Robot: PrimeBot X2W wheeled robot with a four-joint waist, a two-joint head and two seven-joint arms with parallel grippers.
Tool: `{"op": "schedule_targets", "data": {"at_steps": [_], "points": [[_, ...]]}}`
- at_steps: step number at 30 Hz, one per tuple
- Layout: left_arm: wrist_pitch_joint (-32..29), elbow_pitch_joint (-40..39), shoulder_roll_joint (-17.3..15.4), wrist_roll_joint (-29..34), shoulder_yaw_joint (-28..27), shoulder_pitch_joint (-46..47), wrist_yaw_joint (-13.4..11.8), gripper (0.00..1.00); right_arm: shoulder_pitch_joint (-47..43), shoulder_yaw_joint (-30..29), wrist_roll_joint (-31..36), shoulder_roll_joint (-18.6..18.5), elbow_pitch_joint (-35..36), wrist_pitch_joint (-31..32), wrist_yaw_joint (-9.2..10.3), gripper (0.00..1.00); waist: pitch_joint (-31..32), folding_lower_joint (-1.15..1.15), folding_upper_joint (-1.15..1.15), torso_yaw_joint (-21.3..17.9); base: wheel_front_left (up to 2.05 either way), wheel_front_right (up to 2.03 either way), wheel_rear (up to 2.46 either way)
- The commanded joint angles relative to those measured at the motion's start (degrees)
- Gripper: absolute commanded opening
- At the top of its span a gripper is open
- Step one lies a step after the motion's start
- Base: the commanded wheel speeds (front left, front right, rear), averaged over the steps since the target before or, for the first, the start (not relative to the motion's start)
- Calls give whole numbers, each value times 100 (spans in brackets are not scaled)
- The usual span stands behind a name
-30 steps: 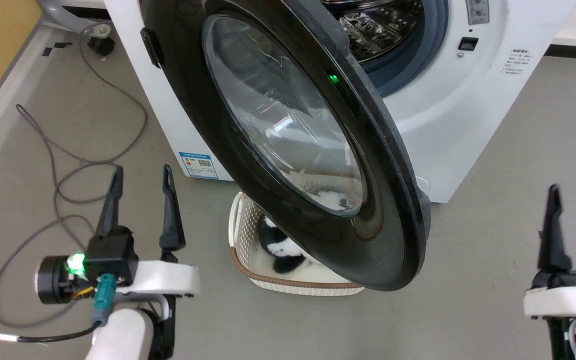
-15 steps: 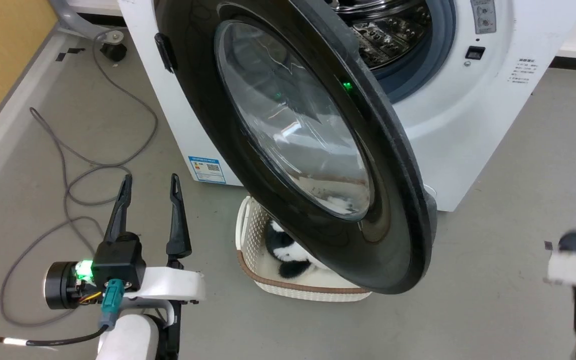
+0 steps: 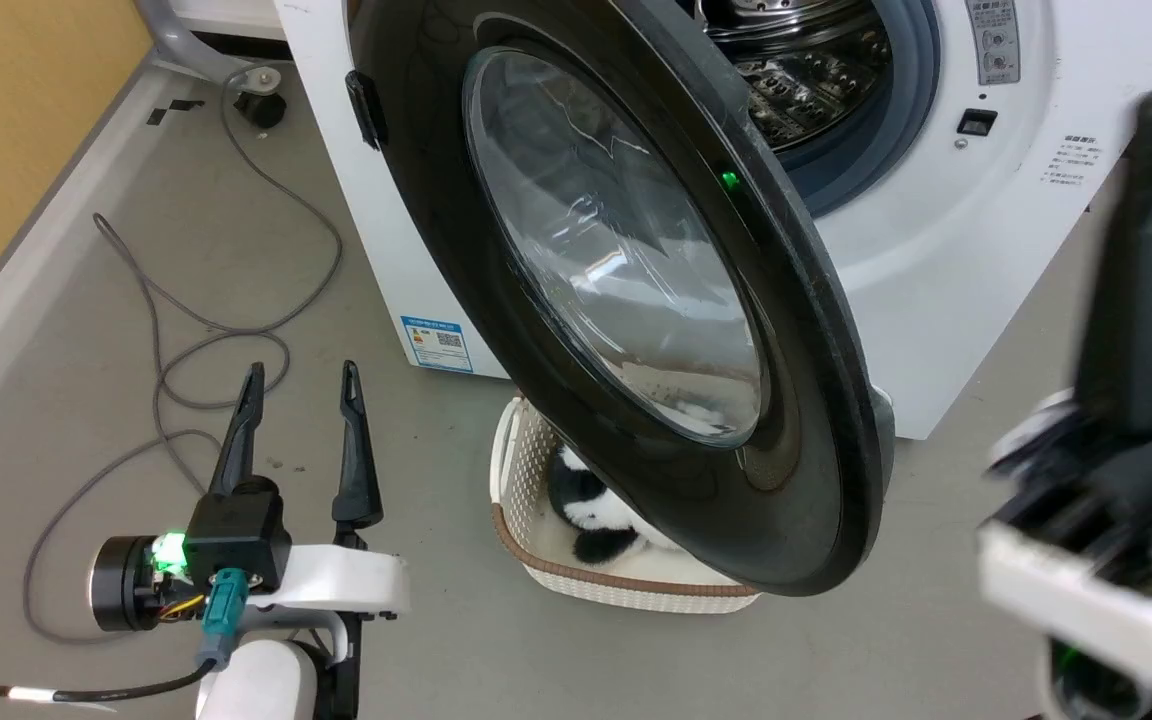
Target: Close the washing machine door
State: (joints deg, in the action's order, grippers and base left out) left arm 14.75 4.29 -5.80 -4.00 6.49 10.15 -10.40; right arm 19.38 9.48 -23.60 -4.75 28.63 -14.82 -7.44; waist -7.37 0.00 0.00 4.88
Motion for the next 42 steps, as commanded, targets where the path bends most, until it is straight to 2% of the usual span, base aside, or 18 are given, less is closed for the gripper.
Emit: {"op": "schedule_targets", "data": {"at_steps": [1, 6, 12, 15, 22, 25, 29, 35, 42], "points": [[25, -2, 32, 51, -27, -82, 18, 100, 67, 141, -69, -104, 49, -18, -5, 0, 2, 0, 0, 5, 0, 0, 0], [25, -28, 62, 84, -111, -138, 49, 100, 12, 1202, -258, -640, 13, -18, -5, 0, 6, 0, 0, -5, 0, 0, 0], [25, -54, 91, 123, -196, -193, 73, 100, -69, 2412, -396, -1313, -352, -18, -5, 0, 6, 0, 0, -51, 0, 0, 0], [25, -66, 105, 145, -215, -197, 87, 100, -133, 2862, -383, -1587, -629, -18, -5, 0, -4, 0, 0, -80, 0, 0, 0], [25, -103, 127, 198, -257, -209, 103, 100, -272, 3535, -215, -1948, -1368, -18, -5, 0, -61, 0, 0, -197, 0, 0, 0], [25, -118, 136, 212, -262, -196, 113, 100, -295, 3639, -85, -2051, -1756, -18, -5, 0, -114, 0, 0, -250, 0, 0, 0], [25, -144, 152, 233, -252, -158, 117, 100, -316, 3483, 23, -2084, -2204, -18, -5, 0, -212, 0, 0, -314, 0, 0, 0], [25, -149, 173, 245, -235, -95, 127, 100, -275, 2985, 221, -2061, -2764, -18, -5, 0, -354, 0, 0, -378, 0, 0, 0], [25, -180, 199, 264, -179, -9, 127, 100, -202, 2281, 331, -2029, -2966, -18, -5, 0, -543, 0, 0, -412, 0, 0, 0]]}}
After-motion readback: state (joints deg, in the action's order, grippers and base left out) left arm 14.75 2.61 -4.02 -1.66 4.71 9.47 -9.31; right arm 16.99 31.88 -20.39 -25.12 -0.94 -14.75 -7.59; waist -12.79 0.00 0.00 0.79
